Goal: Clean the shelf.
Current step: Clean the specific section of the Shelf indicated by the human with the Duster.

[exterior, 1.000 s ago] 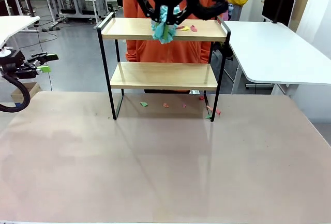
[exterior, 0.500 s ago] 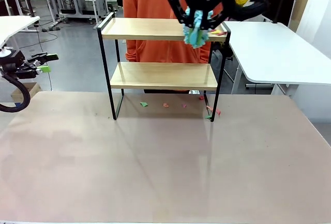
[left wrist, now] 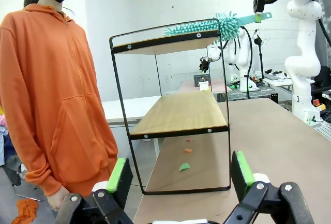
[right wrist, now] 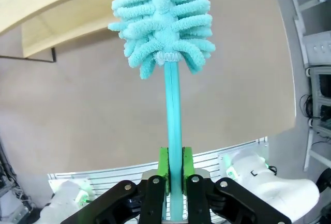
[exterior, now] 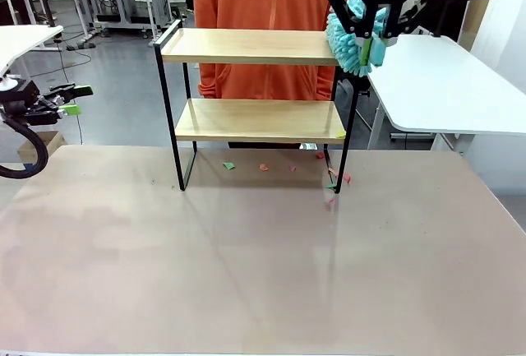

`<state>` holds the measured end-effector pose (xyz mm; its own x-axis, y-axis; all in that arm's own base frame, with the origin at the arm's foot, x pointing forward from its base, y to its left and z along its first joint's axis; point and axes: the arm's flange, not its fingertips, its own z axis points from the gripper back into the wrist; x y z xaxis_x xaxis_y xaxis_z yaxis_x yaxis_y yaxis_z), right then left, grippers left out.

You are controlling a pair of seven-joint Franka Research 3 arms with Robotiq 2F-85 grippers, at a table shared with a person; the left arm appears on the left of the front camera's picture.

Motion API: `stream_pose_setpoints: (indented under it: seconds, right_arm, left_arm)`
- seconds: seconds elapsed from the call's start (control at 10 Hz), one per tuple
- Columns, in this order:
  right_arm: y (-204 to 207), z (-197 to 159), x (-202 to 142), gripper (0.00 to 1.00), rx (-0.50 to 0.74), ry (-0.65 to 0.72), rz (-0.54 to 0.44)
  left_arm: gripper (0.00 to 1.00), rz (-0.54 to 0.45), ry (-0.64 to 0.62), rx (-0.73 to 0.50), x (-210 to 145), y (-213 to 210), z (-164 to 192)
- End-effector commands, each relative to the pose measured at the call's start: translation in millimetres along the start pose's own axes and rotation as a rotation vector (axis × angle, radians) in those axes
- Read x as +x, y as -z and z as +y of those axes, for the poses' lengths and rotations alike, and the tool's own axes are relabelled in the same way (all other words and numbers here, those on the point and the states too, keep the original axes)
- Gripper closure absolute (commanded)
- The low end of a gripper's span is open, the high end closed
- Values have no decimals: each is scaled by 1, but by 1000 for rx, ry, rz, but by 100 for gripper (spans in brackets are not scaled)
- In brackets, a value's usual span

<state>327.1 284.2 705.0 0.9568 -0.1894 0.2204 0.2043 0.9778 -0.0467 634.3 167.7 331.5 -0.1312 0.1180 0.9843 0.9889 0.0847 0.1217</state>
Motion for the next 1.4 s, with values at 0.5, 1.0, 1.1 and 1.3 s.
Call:
stream_pose_setpoints:
  seconds: [0.5, 1.0, 1.1, 1.3]
  right_arm:
    - [-3, 1, -3, 87, -10, -39, -14]
    - [-47, -15, -24, 87, 45, -272, -138]
    - [-54, -14, -29, 87, 95, -338, -141]
    - [-67, -18, -39, 87, 202, -479, -140]
  left_arm:
    - [0, 2, 14, -1, 3, 1, -2]
    - [0, 2, 14, -1, 3, 1, -2]
    - [0, 2, 14, -1, 3, 1, -2]
    - [0, 2, 14, -1, 3, 1, -2]
